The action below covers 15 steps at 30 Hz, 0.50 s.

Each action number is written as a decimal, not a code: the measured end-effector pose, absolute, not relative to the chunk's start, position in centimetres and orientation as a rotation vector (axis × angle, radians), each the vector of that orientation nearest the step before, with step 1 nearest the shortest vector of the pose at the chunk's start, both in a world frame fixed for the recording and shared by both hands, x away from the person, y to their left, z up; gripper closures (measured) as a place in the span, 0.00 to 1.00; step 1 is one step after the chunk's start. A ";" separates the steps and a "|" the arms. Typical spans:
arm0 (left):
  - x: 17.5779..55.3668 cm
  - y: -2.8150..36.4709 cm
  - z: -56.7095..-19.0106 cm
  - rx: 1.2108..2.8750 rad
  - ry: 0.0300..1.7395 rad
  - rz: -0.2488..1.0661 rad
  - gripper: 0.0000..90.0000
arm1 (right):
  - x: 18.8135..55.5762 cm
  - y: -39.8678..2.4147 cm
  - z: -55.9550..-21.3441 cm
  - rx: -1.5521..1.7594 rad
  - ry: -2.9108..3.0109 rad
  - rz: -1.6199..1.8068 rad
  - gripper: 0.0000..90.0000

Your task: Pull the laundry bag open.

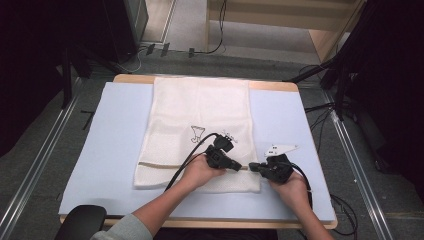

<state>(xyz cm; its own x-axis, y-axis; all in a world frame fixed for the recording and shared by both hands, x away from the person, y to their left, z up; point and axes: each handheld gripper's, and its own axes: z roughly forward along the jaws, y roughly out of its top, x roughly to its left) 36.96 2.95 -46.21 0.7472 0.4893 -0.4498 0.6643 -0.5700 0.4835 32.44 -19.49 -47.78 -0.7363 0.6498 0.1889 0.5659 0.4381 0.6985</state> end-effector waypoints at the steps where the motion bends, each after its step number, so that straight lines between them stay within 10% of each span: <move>1: 36.9 3.1 -46.1 2.295 0.864 -0.346 0.99 | 32.4 -19.5 -47.8 1.082 2.572 1.176 1.00; 15: 36.9 7.0 -45.4 2.268 0.890 -0.355 0.99 | 32.4 -19.5 -47.8 1.075 2.568 1.184 1.00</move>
